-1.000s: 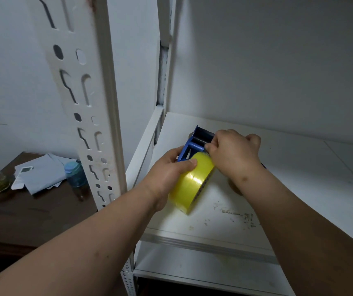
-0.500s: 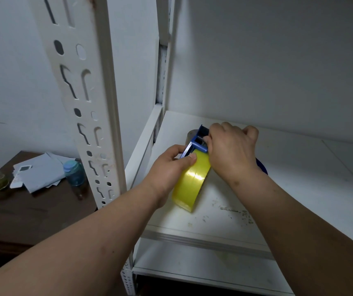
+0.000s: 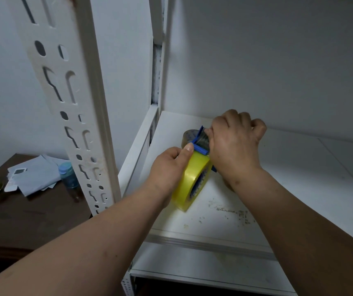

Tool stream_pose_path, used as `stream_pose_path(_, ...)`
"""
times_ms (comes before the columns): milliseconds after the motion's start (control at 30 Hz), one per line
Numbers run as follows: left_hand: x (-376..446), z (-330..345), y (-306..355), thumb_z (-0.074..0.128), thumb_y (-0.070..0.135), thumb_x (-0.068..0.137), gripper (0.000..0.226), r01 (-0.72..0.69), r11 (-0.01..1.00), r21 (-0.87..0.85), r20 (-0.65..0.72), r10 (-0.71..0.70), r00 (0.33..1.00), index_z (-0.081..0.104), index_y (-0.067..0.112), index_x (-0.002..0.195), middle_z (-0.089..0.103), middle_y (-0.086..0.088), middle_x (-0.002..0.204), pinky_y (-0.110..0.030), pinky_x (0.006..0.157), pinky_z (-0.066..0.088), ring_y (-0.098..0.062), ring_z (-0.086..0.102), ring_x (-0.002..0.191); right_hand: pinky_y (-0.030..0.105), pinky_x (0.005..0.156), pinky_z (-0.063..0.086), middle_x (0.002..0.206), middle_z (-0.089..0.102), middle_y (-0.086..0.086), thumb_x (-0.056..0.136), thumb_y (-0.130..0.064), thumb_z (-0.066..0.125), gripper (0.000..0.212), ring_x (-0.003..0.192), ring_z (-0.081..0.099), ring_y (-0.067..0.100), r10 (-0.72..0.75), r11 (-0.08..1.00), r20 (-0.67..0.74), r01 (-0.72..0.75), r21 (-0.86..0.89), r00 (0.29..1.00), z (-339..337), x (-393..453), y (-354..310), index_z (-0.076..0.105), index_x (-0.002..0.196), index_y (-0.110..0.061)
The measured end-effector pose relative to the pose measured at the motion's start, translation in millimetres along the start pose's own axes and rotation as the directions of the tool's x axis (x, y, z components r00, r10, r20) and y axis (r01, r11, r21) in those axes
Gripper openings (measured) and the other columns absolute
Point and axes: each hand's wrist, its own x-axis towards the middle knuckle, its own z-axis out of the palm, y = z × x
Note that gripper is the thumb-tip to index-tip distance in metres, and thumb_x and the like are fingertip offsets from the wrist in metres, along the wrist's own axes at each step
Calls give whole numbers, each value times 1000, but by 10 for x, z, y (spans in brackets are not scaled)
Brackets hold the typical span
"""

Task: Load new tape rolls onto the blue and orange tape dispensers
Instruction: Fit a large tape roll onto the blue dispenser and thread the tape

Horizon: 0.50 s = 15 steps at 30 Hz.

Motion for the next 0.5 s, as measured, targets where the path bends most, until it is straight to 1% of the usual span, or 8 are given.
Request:
stream_pose_path(67, 17, -28, 39, 44, 66, 90, 54, 69, 998, 16, 51, -70, 996, 69, 19, 93, 66, -1, 87, -33, 74, 46, -17, 61, 80, 38, 75, 21, 75, 56, 9, 83, -14, 59, 14, 73, 52, 31, -2, 1000, 1, 2, 8, 1000, 10, -3, 27, 54, 70, -11)
stream_pose_path(133, 20, -79, 74, 50, 64, 87, 40, 156, 987, -35, 224, -144, 964, 72, 31, 95, 73, 4, 89, -29, 72, 49, -14, 68, 81, 38, 75, 20, 72, 55, 9, 86, -15, 56, 16, 71, 52, 31, 19, 1000, 22, -19, 24, 1000, 23, -7, 68, 54, 71, -10)
stream_pose_path(167, 27, -104, 67, 60, 54, 82, 32, 169, 984, -50, 301, -146, 942, 70, 31, 103, 74, 2, 91, -28, 70, 50, -15, 69, 80, 38, 75, 20, 73, 55, 9, 87, -15, 56, 16, 72, 52, 31, 30, 999, 37, -31, 28, 999, 27, -5, 86, 53, 71, -10)
stream_pose_path(233, 64, -128, 3, 72, 27, 75, 44, 175, 982, -67, 361, -140, 922, 62, 25, 118, 74, -3, 95, -27, 66, 52, -17, 68, 80, 38, 74, 21, 74, 56, 10, 85, -13, 56, 14, 73, 52, 32, 28, 999, 62, -30, 31, 998, 31, 10, 110, 53, 72, -10)
stream_pose_path(267, 75, -130, -24, 73, 18, 78, 45, 178, 979, -99, 362, -131, 923, 60, 22, 121, 74, -6, 97, -28, 66, 53, -19, 69, 81, 38, 74, 21, 74, 56, 10, 83, -11, 58, 12, 74, 52, 32, 19, 999, 74, -22, 37, 997, 28, 22, 112, 54, 72, -10)
stream_pose_path(333, 66, -111, -48, 70, 14, 85, 37, 157, 974, -160, 342, -95, 935, 61, 17, 121, 74, -10, 102, -33, 73, 56, -23, 70, 86, 38, 74, 21, 75, 56, 10, 79, -7, 60, 9, 74, 52, 33, 0, 999, 104, -5, 47, 995, 27, 42, 106, 54, 72, -9)
stream_pose_path(400, 57, -86, -69, 68, 18, 89, 31, 116, 979, -168, 300, -61, 952, 63, 15, 119, 74, -11, 108, -36, 79, 55, -24, 70, 90, 38, 74, 20, 76, 55, 11, 78, -6, 61, 9, 73, 52, 33, -10, 999, 125, 3, 54, 992, 28, 52, 110, 54, 73, -9)
stream_pose_path(500, 42, -14, -94, 69, 27, 89, 29, 55, 990, -130, 230, -24, 973, 65, 17, 116, 73, -15, 110, -41, 85, 56, -29, 70, 94, 39, 76, 20, 75, 54, 11, 87, -14, 52, 15, 72, 51, 32, -4, 998, 111, -4, 70, 994, 15, 68, 144, 52, 73, -8)
